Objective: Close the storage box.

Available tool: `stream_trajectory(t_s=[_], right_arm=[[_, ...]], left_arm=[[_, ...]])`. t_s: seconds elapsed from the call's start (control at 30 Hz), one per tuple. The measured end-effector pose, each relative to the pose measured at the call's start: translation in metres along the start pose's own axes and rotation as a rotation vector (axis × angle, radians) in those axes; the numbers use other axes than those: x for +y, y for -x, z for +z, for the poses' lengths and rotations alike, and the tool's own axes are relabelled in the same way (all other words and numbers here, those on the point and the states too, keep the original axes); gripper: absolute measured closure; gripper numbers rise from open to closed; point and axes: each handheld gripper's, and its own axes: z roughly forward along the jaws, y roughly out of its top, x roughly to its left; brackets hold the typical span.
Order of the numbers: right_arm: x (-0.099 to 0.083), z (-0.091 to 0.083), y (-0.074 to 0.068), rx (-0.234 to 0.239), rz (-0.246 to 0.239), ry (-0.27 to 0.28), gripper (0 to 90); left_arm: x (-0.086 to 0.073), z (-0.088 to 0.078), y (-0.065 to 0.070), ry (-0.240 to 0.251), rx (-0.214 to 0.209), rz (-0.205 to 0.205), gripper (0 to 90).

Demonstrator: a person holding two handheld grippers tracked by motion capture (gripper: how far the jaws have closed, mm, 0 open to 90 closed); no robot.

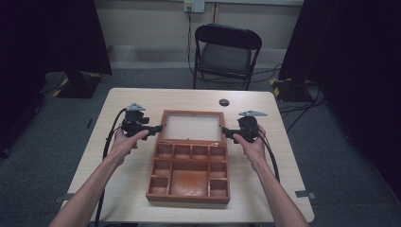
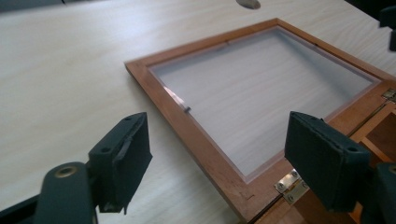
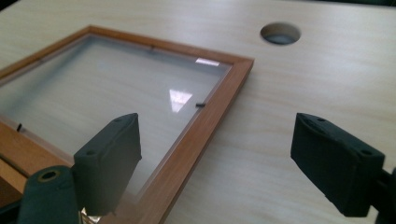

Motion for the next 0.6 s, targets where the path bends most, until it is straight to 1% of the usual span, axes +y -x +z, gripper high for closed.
stream_trajectory(t_s=[0.03, 0.07, 0.1, 0.13, 0.17, 0.2, 0.23, 0.27, 0.37, 0.4, 0.43, 0.47, 0.5, 0.53, 0.57, 0.6], right_arm=[[-0.002, 0.003, -0.001, -0.001, -0.001, -0.016, 16.0], [-0.005, 0.006, -0.002, 0.005, -0.004, -0.033, 16.0], [-0.007, 0.009, -0.002, 0.013, -0.005, -0.054, 15.6], [-0.008, 0.012, -0.003, 0.025, -0.002, -0.074, 15.3], [-0.009, 0.014, -0.003, 0.032, 0.005, -0.084, 15.0], [-0.011, 0.017, -0.003, 0.044, 0.016, -0.1, 15.0], [-0.011, 0.018, -0.004, 0.045, 0.029, -0.111, 15.0], [-0.012, 0.019, -0.004, 0.042, 0.032, -0.111, 15.1], [-0.013, 0.023, -0.004, 0.043, 0.046, -0.121, 15.2], [-0.013, 0.023, -0.004, 0.046, 0.06, -0.122, 15.0], [-0.013, 0.024, -0.003, 0.045, 0.057, -0.121, 14.9], [-0.013, 0.025, -0.003, 0.049, 0.064, -0.119, 15.0], [-0.014, 0.027, -0.003, 0.059, 0.079, -0.116, 15.3], [-0.014, 0.028, -0.004, 0.076, 0.101, -0.124, 15.0], [-0.014, 0.03, -0.006, 0.083, 0.108, -0.128, 14.9], [-0.013, 0.031, -0.008, 0.078, 0.108, -0.128, 14.8]], left_arm=[[-0.001, 0.004, 0.0, -0.02, -0.001, -0.006, 21.9], [-0.002, 0.007, -0.001, -0.048, -0.004, -0.001, 22.0], [-0.003, 0.009, 0.0, -0.06, 0.004, 0.006, 22.1], [-0.004, 0.01, 0.0, -0.061, 0.002, 0.005, 22.1], [-0.005, 0.011, 0.0, -0.052, 0.015, 0.014, 22.2], [-0.006, 0.012, -0.001, -0.05, 0.018, 0.015, 22.5], [-0.008, 0.013, -0.002, -0.052, 0.014, 0.011, 22.6], [-0.01, 0.016, -0.004, -0.056, -0.001, -0.005, 22.4], [-0.016, 0.022, -0.008, -0.075, -0.015, -0.033, 22.3], [-0.017, 0.024, -0.008, -0.08, -0.012, -0.035, 22.3], [-0.017, 0.024, -0.008, -0.08, -0.012, -0.035, 22.3], [-0.018, 0.028, -0.009, -0.094, -0.001, -0.035, 22.3], [-0.019, 0.031, -0.009, -0.094, 0.009, -0.042, 22.4], [-0.019, 0.033, -0.009, -0.101, 0.0, -0.047, 22.7], [-0.019, 0.035, -0.009, -0.107, -0.009, -0.046, 22.8], [-0.019, 0.037, -0.009, -0.104, -0.018, -0.058, 22.8]])
